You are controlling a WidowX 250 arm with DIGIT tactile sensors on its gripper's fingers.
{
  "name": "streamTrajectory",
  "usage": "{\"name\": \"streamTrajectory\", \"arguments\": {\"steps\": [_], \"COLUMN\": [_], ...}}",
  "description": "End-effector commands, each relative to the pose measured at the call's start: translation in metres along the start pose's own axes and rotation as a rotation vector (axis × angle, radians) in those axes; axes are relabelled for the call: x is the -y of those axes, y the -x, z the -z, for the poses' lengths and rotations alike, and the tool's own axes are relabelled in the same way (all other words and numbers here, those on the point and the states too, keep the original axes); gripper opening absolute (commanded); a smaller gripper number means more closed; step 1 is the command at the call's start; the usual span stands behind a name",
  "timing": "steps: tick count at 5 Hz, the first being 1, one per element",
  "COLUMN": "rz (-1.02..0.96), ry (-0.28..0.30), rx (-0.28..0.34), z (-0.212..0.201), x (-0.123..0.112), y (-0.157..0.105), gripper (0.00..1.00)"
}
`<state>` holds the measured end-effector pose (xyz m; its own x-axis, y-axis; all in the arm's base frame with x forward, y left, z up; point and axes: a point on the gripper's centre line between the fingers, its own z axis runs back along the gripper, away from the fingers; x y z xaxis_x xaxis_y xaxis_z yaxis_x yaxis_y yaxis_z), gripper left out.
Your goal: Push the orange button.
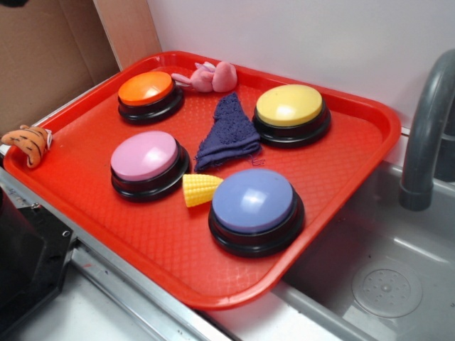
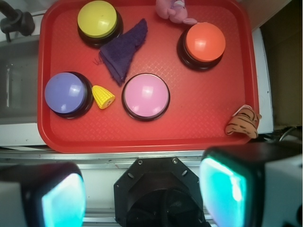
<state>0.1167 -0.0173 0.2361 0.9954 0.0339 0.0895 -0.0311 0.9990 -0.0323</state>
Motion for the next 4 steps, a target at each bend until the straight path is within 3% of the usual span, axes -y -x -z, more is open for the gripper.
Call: {"name": "streamTrajectory", "arguments": {"steps": [1,2,4], "rz": [0.000,-0.149,-0.254], "ry": [0.000,-0.066,-0.065], "rx": [0.000,-0.084,0.096], "z": [0.000,0.040,0.094], "x": [0.000,-0.039,-0.088], "y": [0.000,-0.048,-0.124], "gripper": [1.00,1.00,1.00]}}
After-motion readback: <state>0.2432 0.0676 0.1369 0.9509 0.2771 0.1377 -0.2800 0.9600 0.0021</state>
